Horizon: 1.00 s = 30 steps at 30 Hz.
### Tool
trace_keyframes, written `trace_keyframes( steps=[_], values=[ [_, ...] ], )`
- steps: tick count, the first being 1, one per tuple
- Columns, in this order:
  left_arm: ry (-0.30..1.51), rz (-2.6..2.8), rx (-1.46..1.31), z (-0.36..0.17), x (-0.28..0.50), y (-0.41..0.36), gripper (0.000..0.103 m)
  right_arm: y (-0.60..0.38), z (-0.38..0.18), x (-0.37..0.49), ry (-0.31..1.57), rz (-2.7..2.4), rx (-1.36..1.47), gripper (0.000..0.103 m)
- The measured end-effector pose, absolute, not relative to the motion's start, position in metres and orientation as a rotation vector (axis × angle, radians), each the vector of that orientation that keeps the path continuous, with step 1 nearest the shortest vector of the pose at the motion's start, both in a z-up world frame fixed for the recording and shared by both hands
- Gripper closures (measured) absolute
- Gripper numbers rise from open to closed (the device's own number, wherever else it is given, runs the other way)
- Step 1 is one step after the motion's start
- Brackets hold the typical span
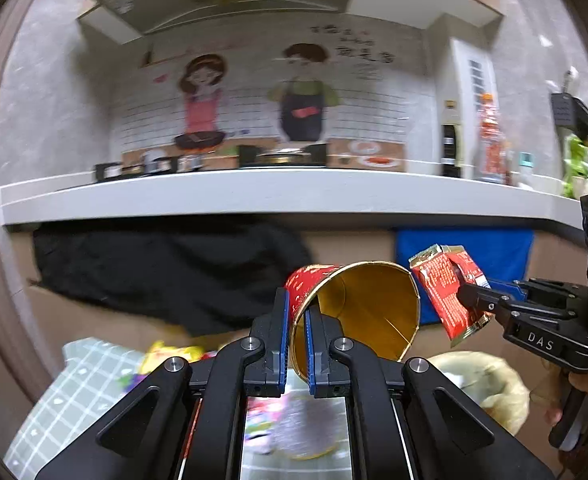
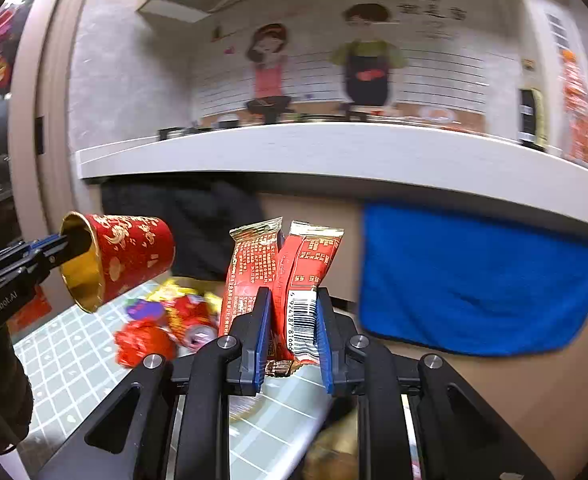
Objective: Collect trash
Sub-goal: 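Lift the cup and wrappers and carry both over the yellow bin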
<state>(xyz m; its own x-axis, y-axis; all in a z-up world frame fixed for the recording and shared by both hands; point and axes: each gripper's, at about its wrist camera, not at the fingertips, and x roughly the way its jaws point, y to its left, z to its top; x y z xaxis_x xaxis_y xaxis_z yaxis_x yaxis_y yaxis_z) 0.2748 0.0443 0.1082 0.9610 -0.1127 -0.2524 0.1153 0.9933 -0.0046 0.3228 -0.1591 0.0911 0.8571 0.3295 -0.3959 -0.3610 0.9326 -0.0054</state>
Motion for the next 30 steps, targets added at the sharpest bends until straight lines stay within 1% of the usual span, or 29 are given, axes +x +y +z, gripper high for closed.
trace_keyframes(
  steps=[7,11,30],
  values=[
    [0.263,-0.209,0.022,0.109,0.288,-0.018,0.096,-0.236,0.095,0.314,0.393,0.249,-0.028,0.084],
    [0.279,-0.248,0.029,0.104,0.296,-0.044,0.096,-0.259,0.091,0.311,0.402,0.216,-0.024,0.084],
    [0.443,-0.401,0.011,0.047,0.323,-0.123,0.096,-0.323,0.058,0.309,0.469,0.132,0.03,0.084]
  ],
)
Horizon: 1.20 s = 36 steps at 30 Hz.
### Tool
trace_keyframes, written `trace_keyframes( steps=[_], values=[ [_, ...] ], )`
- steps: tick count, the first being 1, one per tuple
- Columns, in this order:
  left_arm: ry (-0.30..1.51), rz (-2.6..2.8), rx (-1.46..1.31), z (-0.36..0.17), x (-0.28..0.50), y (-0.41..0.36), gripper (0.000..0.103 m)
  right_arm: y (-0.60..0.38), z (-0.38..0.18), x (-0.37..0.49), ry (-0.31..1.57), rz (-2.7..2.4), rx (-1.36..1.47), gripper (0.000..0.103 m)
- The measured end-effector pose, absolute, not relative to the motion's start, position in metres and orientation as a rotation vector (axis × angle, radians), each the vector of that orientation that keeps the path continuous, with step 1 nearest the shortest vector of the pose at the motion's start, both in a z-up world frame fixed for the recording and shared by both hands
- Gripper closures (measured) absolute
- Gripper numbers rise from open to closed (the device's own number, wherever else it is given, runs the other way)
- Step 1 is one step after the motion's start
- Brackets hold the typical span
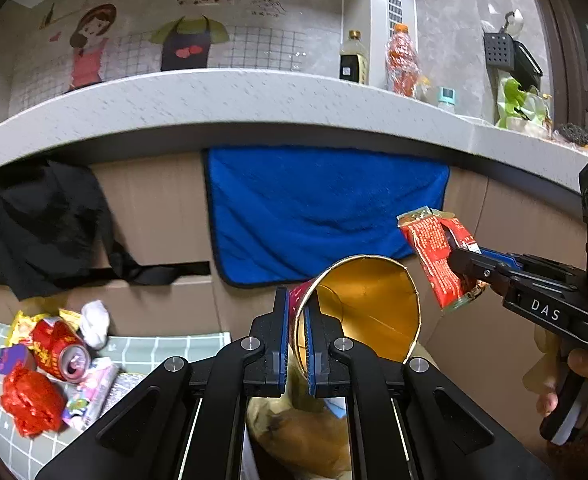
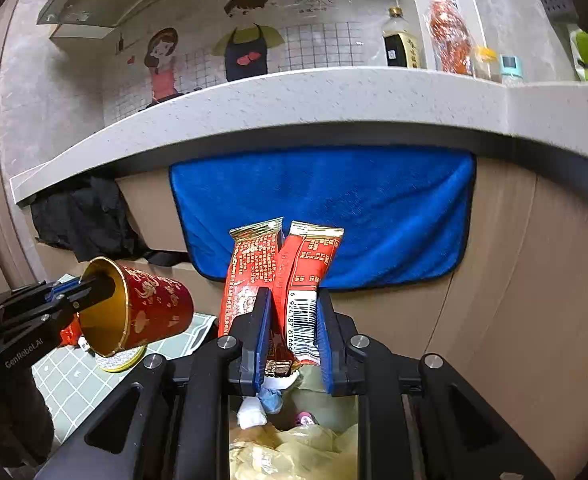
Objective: Collect trash
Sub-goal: 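Lift the cup and wrappers and carry both over the yellow bin, then open both grippers to drop the cup and wrappers into the bin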
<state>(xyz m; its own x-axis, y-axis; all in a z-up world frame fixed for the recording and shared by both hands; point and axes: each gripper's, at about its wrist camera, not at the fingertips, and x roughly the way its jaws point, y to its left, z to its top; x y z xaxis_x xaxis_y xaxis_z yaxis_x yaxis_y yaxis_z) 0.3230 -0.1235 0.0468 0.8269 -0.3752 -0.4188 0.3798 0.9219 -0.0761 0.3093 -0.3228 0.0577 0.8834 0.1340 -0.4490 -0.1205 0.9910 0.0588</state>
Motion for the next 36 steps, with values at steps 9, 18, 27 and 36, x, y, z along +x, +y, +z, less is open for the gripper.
trace_keyframes(
  steps=[9,18,27,36],
  values=[
    [0.519,-0.437,-0.002,0.025,0.341,-0.139,0.096,-0.336,0.036,0.321,0.517,0.135,0.071,0.084],
    [0.665,-0.552,-0.105,-0.005,0.372,-0.136,0.082,-0.347,-0.005,0.34,0.643,0.177,0.178,0.074],
    [0.745,-0.533,-0.208,-0.023,0.382,-0.103,0.048,-0.348,-0.041,0.341,0.744,0.134,0.228,0.07],
    [0.697,-0.403,-0.252,-0.02,0.357,-0.033,0.048,-0.328,-0.016,0.321,0.665,0.147,0.213,0.068]
  ],
)
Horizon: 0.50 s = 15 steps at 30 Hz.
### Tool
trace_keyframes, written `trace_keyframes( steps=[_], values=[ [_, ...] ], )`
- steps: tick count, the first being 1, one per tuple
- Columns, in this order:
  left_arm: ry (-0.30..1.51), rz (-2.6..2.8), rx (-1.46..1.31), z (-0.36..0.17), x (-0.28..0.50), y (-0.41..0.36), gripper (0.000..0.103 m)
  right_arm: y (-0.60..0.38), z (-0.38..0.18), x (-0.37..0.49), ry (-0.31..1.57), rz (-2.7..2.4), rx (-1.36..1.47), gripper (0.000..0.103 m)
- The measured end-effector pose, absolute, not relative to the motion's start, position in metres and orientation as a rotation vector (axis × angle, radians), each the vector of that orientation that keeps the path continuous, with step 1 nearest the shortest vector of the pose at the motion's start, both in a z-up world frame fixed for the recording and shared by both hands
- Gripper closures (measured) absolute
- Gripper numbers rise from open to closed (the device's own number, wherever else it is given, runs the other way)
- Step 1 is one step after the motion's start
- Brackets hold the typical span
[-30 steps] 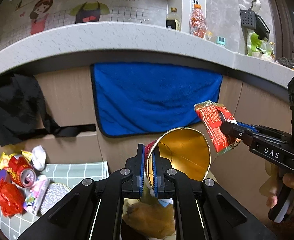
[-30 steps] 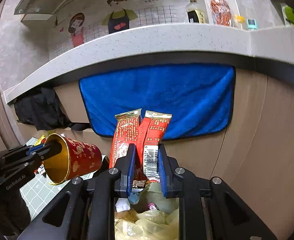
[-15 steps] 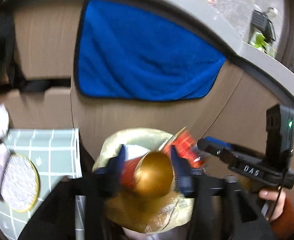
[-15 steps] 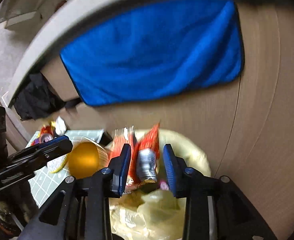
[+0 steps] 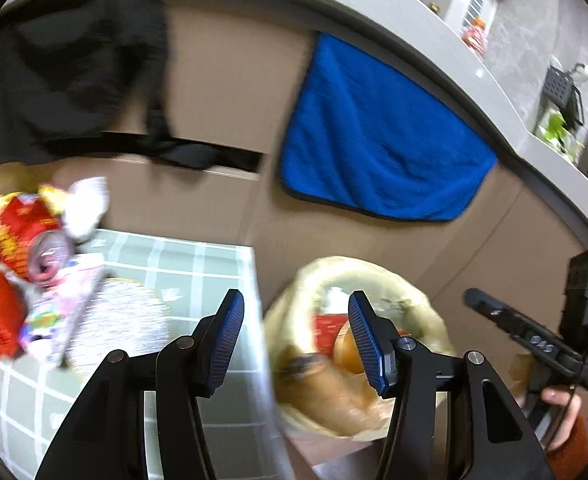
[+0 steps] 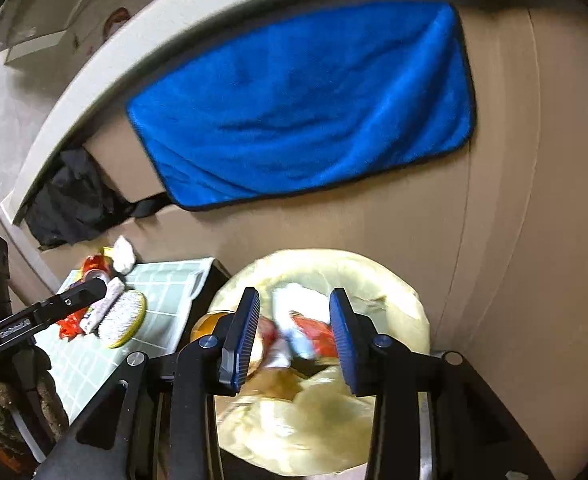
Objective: Collect trash
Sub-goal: 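Open both grippers to drop the cup and wrappers into the bin, then move both tools back to the table and grasp the white tissue with the right gripper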
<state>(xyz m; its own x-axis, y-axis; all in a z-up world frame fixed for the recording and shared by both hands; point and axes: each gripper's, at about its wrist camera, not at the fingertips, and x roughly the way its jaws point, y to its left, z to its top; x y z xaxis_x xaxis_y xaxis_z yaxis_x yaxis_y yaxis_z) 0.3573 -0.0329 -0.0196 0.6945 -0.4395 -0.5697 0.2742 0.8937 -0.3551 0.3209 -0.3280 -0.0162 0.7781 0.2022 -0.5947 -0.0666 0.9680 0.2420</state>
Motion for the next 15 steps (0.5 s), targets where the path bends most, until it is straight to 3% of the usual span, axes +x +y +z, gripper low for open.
trace_keyframes(
  steps=[8,15],
  values=[
    [0.63,-0.271,-0.224,-0.022,0.333,0.044,0.048,-0.274,0.007,0.309,0.574,0.258,0.151,0.068],
    [0.636,-0.085,-0.318,-0.045,0.329,0.125,0.048,-0.222,-0.008,0.322,0.63,0.34,0.126,0.068]
  ],
)
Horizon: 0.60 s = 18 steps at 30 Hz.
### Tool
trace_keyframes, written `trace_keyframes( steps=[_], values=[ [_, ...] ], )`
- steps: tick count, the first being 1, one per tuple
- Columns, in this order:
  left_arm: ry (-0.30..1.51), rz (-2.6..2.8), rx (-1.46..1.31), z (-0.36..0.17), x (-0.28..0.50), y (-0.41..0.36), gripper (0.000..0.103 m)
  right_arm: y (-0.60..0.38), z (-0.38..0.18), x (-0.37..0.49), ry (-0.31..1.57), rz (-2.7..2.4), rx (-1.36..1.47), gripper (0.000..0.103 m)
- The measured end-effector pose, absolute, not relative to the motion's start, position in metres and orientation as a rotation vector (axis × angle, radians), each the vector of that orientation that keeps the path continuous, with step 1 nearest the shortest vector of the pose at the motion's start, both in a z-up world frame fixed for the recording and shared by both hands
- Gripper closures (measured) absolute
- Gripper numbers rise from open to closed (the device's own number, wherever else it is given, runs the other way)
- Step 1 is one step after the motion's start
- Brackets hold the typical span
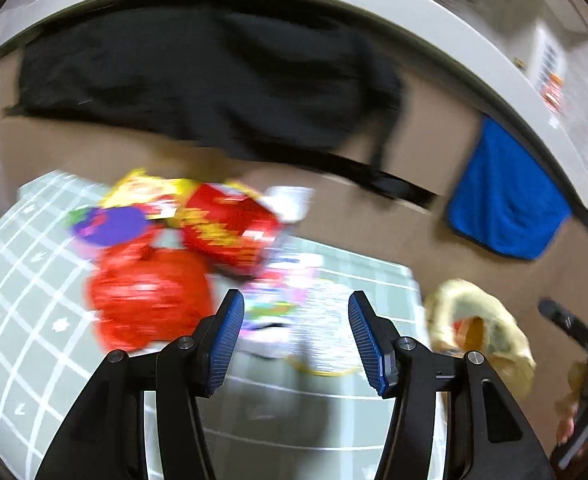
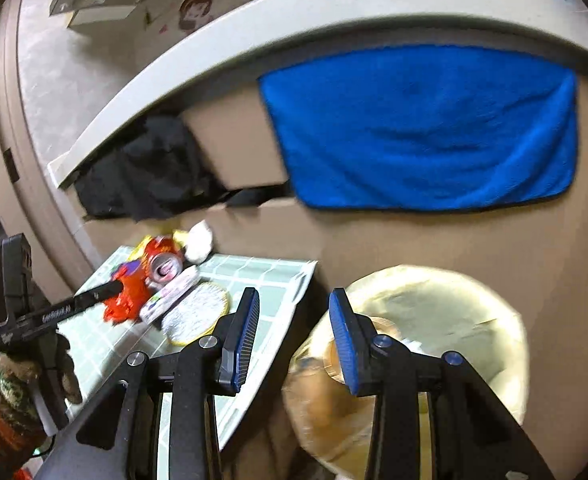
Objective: Collect trash
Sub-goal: 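Move both tools back to the table and grasp the white tissue with the right gripper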
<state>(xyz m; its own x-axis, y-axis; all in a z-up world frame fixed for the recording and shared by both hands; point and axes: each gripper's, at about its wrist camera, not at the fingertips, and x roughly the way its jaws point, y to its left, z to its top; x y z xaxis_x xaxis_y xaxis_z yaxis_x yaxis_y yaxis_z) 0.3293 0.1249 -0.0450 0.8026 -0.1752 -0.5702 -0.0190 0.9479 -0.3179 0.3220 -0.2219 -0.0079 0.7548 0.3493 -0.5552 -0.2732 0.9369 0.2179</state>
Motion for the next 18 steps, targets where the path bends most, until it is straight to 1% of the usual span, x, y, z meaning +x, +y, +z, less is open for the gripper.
trace_keyframes(
  steps=[3,7,9,11,15,18],
  values=[
    [0.622,0.018,-0.384,-0.056,0.328,0.16,0.047,-0.199,-0.018,0.324,0.669,0.366,0.108,0.068],
    [0.617,0.101,-0.482,-0.074,0.338,0.201,0.039,-0.172,-0.027,0.326,0.704,0.397,0.097,0.068],
    [0.656,0.093,-0.47,-0.082,0.351,0.208,0.036,-0.159,-0.028,0.327,0.715,0.408,0.091,0.068],
    [0.694,0.091,-0.442,-0.089,0.361,0.211,0.035,-0.146,-0.029,0.328,0.727,0.421,0.084,0.068],
    [0.695,0.074,-0.445,-0.093,0.37,0.217,0.033,-0.117,-0.029,0.329,0.735,0.45,0.055,0.068],
    [0.72,0.055,-0.494,-0.1,0.375,0.228,0.027,-0.092,-0.029,0.332,0.74,0.479,0.015,0.068]
  ],
)
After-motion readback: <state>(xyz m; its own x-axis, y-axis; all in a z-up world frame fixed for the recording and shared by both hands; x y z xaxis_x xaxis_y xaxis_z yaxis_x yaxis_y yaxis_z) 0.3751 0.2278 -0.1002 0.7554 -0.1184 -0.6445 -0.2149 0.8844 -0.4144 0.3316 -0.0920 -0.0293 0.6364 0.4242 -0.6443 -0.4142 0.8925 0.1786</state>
